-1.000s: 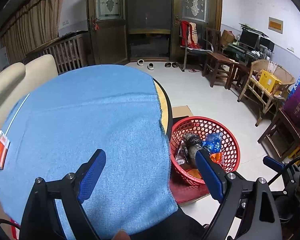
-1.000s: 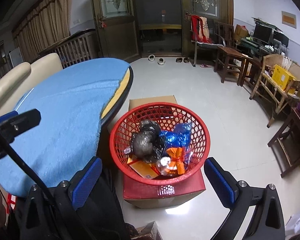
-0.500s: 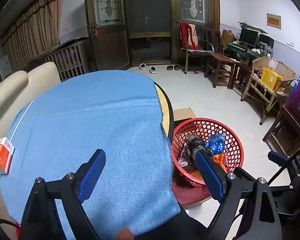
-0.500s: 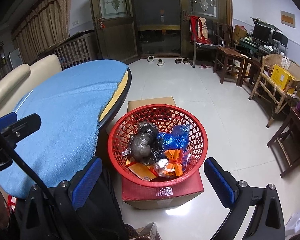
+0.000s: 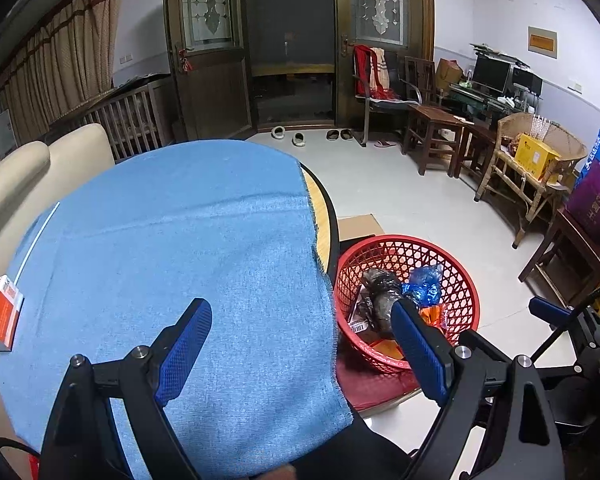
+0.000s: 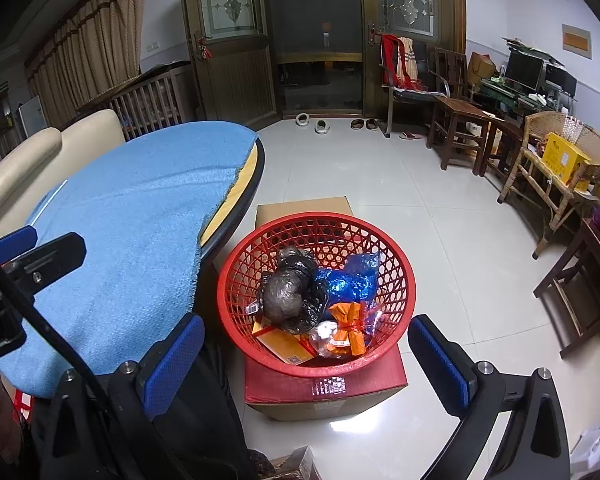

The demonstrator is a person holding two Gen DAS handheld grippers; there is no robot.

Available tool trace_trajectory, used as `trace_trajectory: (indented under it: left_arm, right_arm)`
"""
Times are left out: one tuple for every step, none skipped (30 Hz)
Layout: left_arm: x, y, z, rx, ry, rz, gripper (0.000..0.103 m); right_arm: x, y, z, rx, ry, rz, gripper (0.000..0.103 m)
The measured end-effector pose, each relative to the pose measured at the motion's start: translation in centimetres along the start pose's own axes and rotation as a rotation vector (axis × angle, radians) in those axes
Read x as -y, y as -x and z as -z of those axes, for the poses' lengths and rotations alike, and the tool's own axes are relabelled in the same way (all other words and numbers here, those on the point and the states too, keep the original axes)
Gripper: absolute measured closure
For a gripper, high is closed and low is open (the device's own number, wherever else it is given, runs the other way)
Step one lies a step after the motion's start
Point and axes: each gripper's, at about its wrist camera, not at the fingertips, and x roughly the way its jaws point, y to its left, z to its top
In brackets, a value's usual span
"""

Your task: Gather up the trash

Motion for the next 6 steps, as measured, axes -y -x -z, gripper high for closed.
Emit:
trace_trajectory:
  left_arm:
    - [-0.01, -0.02, 0.03, -0.004, 0.002, 0.008, 0.012]
    - [-0.02, -0.02, 0.06, -0.007, 0.004, 0.023, 0.012]
    - [-0.01, 0.02, 0.1, -0.007, 0.006, 0.034, 0.012]
    - [-0.03, 0.04, 0.13, -0.005, 0.007, 0.037, 0.012]
    - [0.01, 0.11, 0.13, -0.002, 0.006, 0.038, 0.012]
    - [0.07, 0.14, 0.13, -0.002, 0.003, 0.037, 0.012]
  right_arm:
    - [-0.01, -0.01, 0.02, -0.001, 0.001, 0.001, 0.0]
    - [-0.01, 0.0, 0.04, -0.001, 0.0, 0.001, 0.0]
    - [0.01, 0.0, 0.02, -0.002, -0.001, -0.001, 0.0]
    - [0.04, 0.05, -0.02, -0.001, -0.001, -0.001, 0.0]
    - [0.05, 0.06, -0.03, -0.001, 0.0, -0.001, 0.0]
    - [0.07, 0.04, -0.04, -0.001, 0.001, -0.001, 0.0]
